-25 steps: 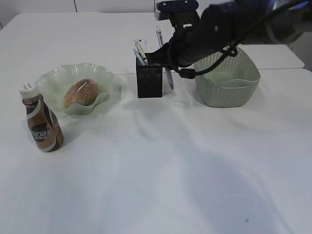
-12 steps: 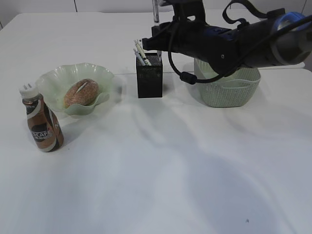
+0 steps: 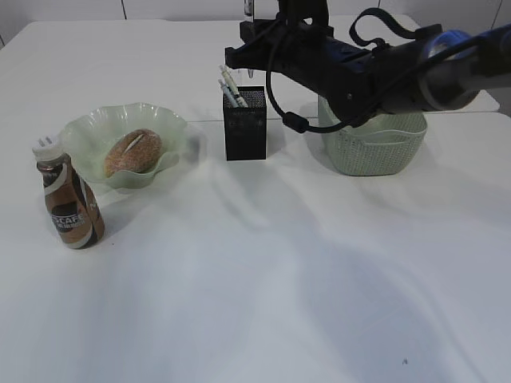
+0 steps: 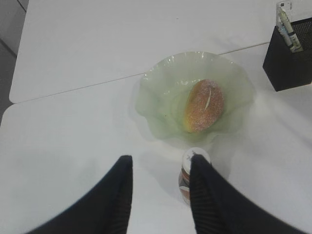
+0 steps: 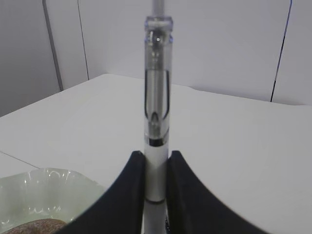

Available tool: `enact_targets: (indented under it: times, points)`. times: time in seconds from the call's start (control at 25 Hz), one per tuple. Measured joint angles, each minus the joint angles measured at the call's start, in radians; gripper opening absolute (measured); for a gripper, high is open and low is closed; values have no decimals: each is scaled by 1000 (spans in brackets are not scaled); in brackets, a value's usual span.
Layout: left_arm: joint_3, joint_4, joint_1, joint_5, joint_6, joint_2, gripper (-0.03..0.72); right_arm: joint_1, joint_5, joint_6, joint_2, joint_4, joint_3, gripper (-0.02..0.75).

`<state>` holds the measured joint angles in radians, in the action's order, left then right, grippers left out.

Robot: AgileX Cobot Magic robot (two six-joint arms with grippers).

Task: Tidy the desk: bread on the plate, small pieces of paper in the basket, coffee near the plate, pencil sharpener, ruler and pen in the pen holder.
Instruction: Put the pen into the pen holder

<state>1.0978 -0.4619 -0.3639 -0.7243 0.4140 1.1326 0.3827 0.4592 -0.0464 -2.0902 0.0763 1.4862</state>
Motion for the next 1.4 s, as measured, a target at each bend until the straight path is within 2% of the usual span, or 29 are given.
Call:
enact_targets:
  times: [0.32, 0.8, 1.0, 1.4]
  points:
    - [0, -2, 0, 4, 0, 0, 274, -1, -17, 0, -99, 0, 147, 109]
    - [0, -2, 0, 35, 0, 0, 274, -3, -35, 0, -226, 0, 225, 110]
    - [0, 0, 0, 53, 0, 0, 274, -12, -95, 0, -287, 0, 313, 110]
    - [0, 40, 0, 92, 0, 0, 274, -18, -145, 2, -308, 0, 342, 110]
